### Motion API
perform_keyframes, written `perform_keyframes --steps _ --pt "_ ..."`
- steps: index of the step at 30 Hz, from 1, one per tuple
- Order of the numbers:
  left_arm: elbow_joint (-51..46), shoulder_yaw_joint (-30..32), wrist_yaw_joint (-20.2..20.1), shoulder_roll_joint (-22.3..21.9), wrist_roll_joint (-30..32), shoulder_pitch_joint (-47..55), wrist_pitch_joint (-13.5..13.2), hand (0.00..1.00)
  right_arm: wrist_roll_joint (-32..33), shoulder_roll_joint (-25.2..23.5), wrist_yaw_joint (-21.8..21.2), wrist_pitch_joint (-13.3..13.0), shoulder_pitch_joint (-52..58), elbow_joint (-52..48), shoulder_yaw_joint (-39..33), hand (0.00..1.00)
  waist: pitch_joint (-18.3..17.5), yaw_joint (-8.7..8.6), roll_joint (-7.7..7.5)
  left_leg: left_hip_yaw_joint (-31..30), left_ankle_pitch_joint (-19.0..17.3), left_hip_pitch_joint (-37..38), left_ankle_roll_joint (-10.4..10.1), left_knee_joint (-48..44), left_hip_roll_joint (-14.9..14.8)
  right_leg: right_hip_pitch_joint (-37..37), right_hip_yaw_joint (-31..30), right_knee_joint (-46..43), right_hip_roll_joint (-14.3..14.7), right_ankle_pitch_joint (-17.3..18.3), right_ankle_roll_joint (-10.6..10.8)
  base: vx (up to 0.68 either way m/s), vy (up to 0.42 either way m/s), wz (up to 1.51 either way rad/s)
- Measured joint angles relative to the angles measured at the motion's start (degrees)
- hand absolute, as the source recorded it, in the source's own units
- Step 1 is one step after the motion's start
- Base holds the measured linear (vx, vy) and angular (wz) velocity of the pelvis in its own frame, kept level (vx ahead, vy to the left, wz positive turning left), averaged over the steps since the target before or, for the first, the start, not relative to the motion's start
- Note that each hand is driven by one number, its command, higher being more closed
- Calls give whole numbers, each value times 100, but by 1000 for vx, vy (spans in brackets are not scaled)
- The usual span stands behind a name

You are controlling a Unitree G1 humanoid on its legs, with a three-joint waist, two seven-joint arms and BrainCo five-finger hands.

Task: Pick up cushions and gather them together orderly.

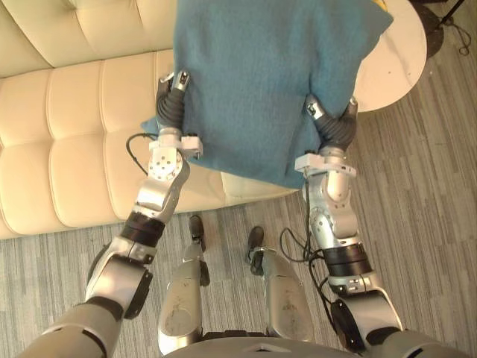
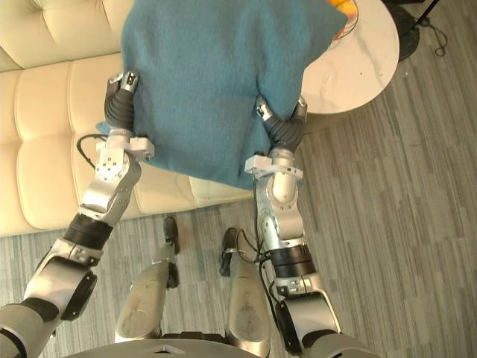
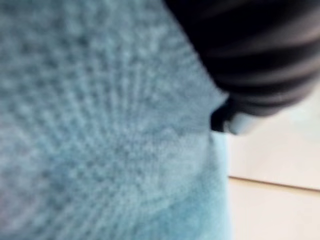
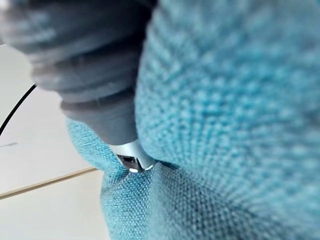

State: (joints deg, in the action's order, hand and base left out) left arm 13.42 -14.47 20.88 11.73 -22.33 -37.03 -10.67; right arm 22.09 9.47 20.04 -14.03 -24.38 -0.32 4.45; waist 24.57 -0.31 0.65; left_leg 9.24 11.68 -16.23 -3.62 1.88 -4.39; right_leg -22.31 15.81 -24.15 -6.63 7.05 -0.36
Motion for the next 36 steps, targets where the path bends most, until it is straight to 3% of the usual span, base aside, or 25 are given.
perform_keyframes --steps 6,12,14,19,20,22,23,24,27,29,30,31,33,36 --pt "-197 -213 -9 -13 -10 1036 0 100 -233 -15 -102 22 852 0 246 100 -385 -89 -9 -135 33 380 12 254 14 458 77 350 89 -13 34 87 0 5" --pt "-1070 -250 -46 -302 17 2464 0 100 -485 -15 -293 44 1804 -260 443 100 -877 -78 -1 -312 16 715 2 259 51 1065 221 765 110 -58 93 83 6 11" --pt "-1225 -256 -62 -405 18 2954 -68 100 -674 -17 -415 33 2092 -352 501 100 -1132 -21 21 -364 -56 844 35 258 55 1265 270 860 123 -65 108 42 19 16" --pt "-1278 -258 -83 -450 3 3235 -147 100 -681 15 -458 22 2177 -340 621 100 -1202 81 118 -569 -453 638 -26 -395 59 1529 530 859 102 -56 121 -58 38 28" --pt "-1278 -252 -83 -497 2 3241 -148 100 -680 22 -458 23 2176 -318 621 100 -1241 175 183 -485 -699 476 40 -643 -28 1575 596 893 84 -141 109 -105 47 21" --pt "-1279 -248 -82 -553 2 3239 -163 100 -680 33 -457 24 2175 -316 619 100 -1285 177 214 59 -1128 339 65 -929 -220 1697 743 1128 47 -280 103 -131 64 36" --pt "-1283 -248 -82 -598 3 3239 -203 100 -680 71 -454 18 2137 -314 617 100 -1357 174 233 589 -1449 173 392 -1460 -436 1717 917 1306 -82 -403 87 -126 132 45" --pt "-1283 -246 -82 -598 3 3233 -221 100 -681 76 -454 17 2101 -315 612 100 -1377 160 238 834 -1571 97 503 -1911 -595 1727 952 1340 -187 -475 119 -94 160 31" --pt "-1282 -247 -82 -633 -2 3224 -230 100 -678 103 -446 17 2085 -315 602 100 -1508 37 305 976 -1778 169 369 -2591 -1039 1904 1085 1578 -406 -723 330 -35 276 35" --pt "-1283 -248 -82 -710 -3 3221 -253 100 -677 191 -444 11 2067 -320 602 100 -1699 -44 517 806 -1589 371 128 -2284 -1264 1956 1195 1743 -438 -908 551 14 380 45" --pt "-1266 -249 -82 -726 -5 3139 -266 100 -671 150 -438 2 2034 -267 562 100 -1766 -92 421 640 -1492 375 -217 -2005 -945 1952 1206 1876 -614 -1065 644 17 413 79" --pt "-1266 -248 -79 -688 -8 3116 -316 100 -672 28 -439 2 2034 -257 537 100 -1881 -115 229 541 -1343 299 -96 -1768 -607 1969 1162 2056 -798 -1171 636 25 398 90" --pt "-1267 -245 -33 -596 -15 3100 -342 100 -673 -83 -446 2 1920 -158 535 100 -1963 -41 59 379 -1251 212 -10 -1669 -293 2076 1194 2212 -987 -1233 723 29 299 82" --pt "-1269 -245 -10 -494 -76 3106 -378 100 -675 -186 -452 5 1661 171 530 100 -1950 56 18 263 -1259 183 63 -1689 -2 2104 1319 1905 -1327 -1129 762 -34 187 48"
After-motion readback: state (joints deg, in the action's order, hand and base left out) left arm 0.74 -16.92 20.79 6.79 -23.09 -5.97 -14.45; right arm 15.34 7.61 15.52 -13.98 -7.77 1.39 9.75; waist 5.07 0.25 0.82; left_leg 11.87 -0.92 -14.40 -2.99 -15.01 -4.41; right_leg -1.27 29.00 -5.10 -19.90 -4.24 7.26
